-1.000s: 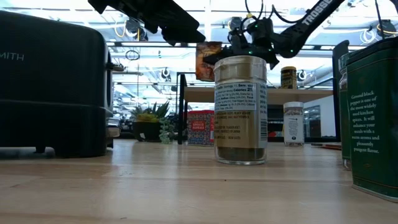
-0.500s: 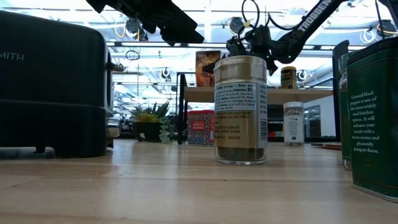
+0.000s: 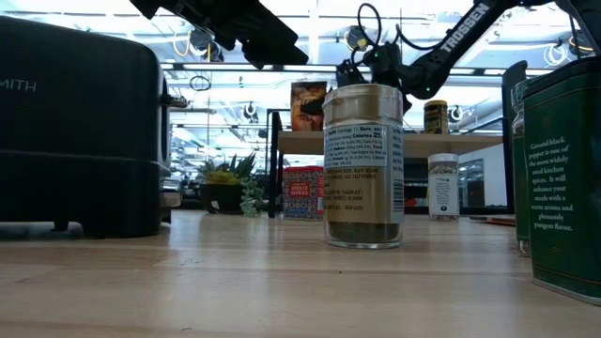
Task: Shelf spices
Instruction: Put the orange seasoning bag on the shelf
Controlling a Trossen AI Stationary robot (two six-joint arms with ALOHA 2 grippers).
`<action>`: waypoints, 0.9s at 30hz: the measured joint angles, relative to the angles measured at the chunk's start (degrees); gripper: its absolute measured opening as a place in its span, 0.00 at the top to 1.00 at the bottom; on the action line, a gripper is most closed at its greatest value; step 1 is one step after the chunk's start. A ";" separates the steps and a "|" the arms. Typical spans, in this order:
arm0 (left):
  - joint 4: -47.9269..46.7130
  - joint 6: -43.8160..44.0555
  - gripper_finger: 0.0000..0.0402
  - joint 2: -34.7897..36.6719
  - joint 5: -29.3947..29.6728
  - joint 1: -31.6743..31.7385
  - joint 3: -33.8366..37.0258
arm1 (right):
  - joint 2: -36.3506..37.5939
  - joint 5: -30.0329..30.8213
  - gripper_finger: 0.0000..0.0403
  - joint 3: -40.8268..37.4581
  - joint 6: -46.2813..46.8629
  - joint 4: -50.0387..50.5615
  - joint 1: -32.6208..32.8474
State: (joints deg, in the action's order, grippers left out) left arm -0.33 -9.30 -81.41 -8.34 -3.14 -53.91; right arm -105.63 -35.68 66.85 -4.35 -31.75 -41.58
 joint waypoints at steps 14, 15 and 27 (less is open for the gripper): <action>0.08 -0.02 0.35 0.00 0.02 0.00 0.00 | -0.01 1.01 0.98 0.00 -2.77 0.20 0.07; 0.06 -0.02 0.35 0.00 0.02 0.00 0.00 | -0.01 1.15 0.98 0.00 -2.75 0.23 0.07; 0.30 -0.01 0.35 0.00 0.04 0.00 0.00 | 0.14 1.31 0.95 -0.02 -2.39 4.23 0.24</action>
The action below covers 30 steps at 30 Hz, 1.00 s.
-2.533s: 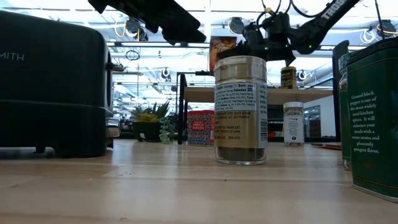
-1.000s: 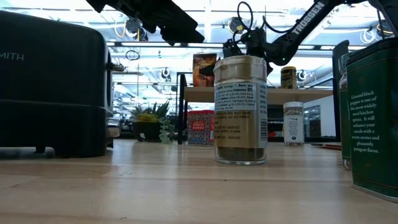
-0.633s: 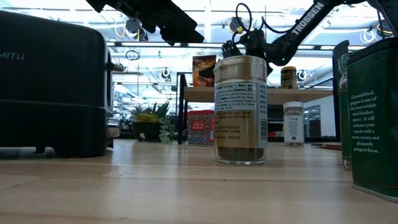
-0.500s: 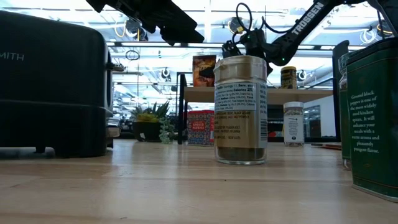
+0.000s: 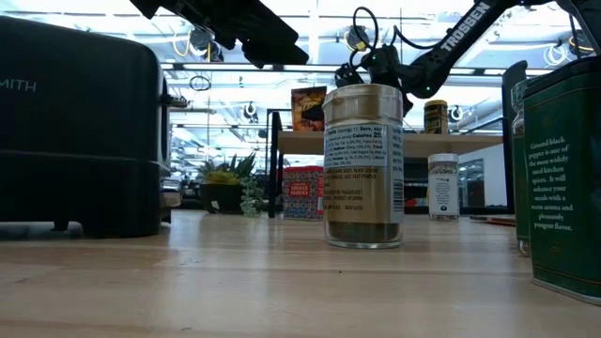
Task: Shelf spices
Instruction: Put the orange seasoning bag on the shelf
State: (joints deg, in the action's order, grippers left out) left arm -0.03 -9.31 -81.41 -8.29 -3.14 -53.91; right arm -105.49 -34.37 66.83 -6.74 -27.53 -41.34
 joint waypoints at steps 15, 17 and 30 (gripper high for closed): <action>-0.08 0.01 0.35 0.00 0.00 0.00 0.00 | -0.09 0.42 0.66 -0.02 0.08 0.26 0.20; -0.12 0.01 0.35 0.00 0.00 0.00 0.00 | -0.09 0.42 0.61 -0.02 0.46 0.20 0.20; -0.60 0.02 0.35 0.00 0.00 0.00 0.00 | -0.09 0.54 0.55 -0.06 3.08 -2.10 0.04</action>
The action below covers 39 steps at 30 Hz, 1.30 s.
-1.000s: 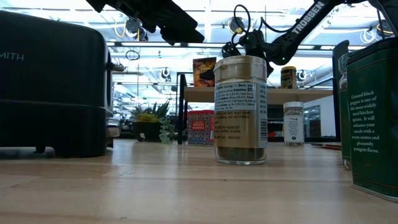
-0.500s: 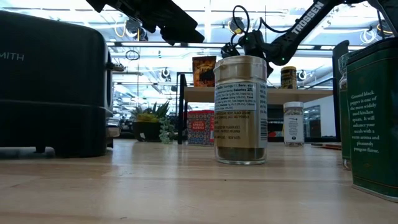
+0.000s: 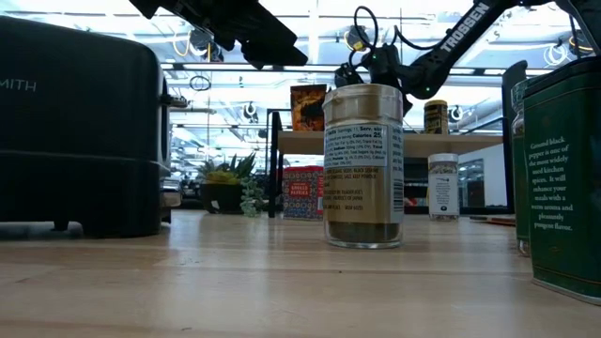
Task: Shelf spices
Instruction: Put the orange seasoning bag on the shelf
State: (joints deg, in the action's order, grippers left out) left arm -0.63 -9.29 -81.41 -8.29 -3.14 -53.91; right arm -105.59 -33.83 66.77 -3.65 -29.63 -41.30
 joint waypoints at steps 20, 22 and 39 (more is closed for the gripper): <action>-1.24 0.57 0.35 0.00 -0.52 -0.04 0.00 | 2.43 -0.73 0.55 -0.03 1.35 -1.39 0.00; -1.28 0.58 0.35 0.00 -0.51 -0.05 0.00 | 3.07 -0.77 0.55 -0.03 1.26 -1.02 0.00; -1.26 1.06 0.35 0.00 -0.52 -0.76 0.00 | 9.39 -1.02 0.54 -0.03 1.01 -0.06 0.09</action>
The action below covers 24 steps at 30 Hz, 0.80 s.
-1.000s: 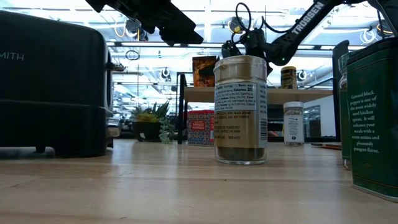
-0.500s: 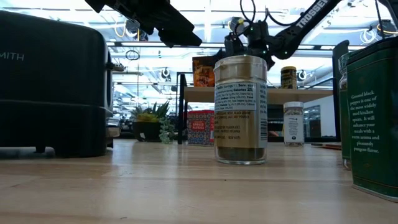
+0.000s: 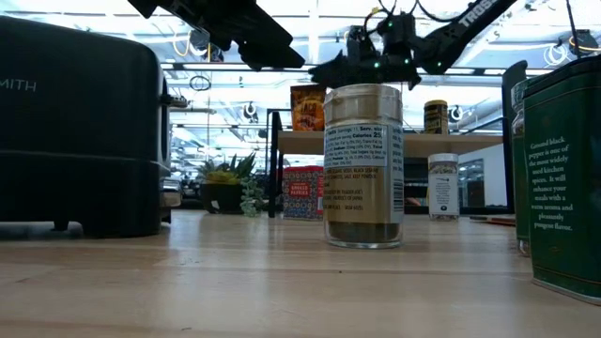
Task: Shelf spices
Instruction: Put the orange seasoning bag on the shelf, then put the black seasoning bottle on the shelf
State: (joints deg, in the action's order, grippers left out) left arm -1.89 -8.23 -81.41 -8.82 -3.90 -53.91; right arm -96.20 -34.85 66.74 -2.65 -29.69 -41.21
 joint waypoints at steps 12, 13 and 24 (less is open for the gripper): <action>0.02 0.04 0.35 0.00 0.02 0.00 0.00 | 12.79 -1.14 0.54 0.00 0.09 3.82 2.63; 0.04 0.05 0.35 0.00 0.02 0.00 0.00 | 14.17 -1.18 0.54 0.00 -0.09 4.92 3.12; 0.07 0.46 0.35 0.00 0.04 -0.38 0.00 | 27.74 -1.26 0.55 0.00 -3.17 19.69 11.70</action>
State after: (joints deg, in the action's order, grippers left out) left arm -1.83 -7.77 -81.41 -8.78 -4.28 -53.91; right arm -68.46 -36.10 66.74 -5.82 -10.00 -29.51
